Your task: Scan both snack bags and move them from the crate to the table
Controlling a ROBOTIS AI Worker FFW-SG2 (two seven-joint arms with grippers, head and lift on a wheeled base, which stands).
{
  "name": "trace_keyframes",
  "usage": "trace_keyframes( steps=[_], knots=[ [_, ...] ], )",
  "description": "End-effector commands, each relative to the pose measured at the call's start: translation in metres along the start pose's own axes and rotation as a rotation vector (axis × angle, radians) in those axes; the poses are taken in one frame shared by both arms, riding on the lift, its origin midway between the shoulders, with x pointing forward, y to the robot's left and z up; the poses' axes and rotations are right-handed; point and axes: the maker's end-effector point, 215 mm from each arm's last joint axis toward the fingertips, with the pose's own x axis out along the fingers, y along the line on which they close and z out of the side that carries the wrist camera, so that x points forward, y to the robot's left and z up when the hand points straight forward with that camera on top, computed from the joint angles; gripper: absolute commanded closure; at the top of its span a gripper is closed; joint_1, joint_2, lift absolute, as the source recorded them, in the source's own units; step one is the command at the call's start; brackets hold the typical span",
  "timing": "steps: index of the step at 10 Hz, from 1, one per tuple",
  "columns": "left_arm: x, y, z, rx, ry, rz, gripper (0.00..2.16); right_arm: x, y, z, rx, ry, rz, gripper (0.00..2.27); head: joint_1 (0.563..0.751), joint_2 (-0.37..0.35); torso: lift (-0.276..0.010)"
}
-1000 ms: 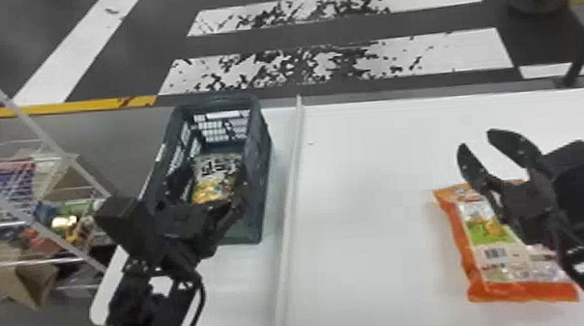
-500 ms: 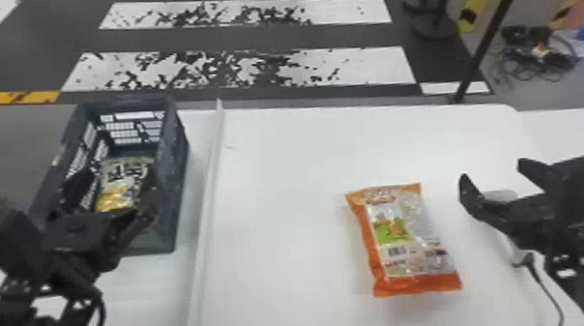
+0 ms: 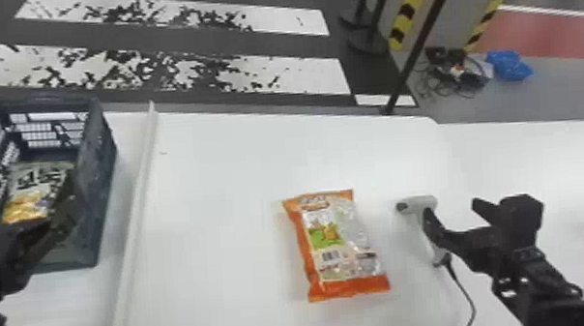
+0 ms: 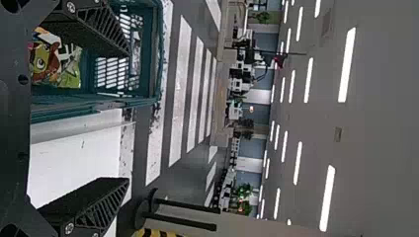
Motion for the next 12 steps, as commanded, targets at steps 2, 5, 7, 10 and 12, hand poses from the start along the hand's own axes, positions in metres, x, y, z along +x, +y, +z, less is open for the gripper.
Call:
trace_keyframes(
  steps=[2, 5, 7, 10, 12],
  knots=[
    [0.000, 0.000, -0.003, -0.002, 0.005, 0.001, 0.10, 0.010, 0.008, -0.022, 0.023, 0.035, 0.037, 0.13, 0.695, -0.218, -0.088],
    [0.002, 0.001, -0.008, -0.004, 0.009, 0.002, 0.10, 0.023, 0.011, -0.055, 0.039, 0.138, 0.073, 0.27, 0.695, -0.215, -0.088],
    [0.002, 0.002, -0.010, -0.006, 0.011, 0.004, 0.10, 0.024, 0.010, -0.068, 0.011, 0.200, 0.078, 1.00, 0.695, -0.216, -0.088],
    [0.003, 0.001, -0.010, -0.011, 0.009, 0.000, 0.10, 0.021, 0.005, -0.060, 0.005, 0.199, 0.064, 2.25, 0.695, -0.223, -0.088],
    [0.003, 0.001, -0.010, -0.013, 0.009, 0.000, 0.10, 0.002, 0.011, -0.036, 0.004, 0.160, 0.065, 2.25, 0.695, -0.225, -0.088]
  ],
)
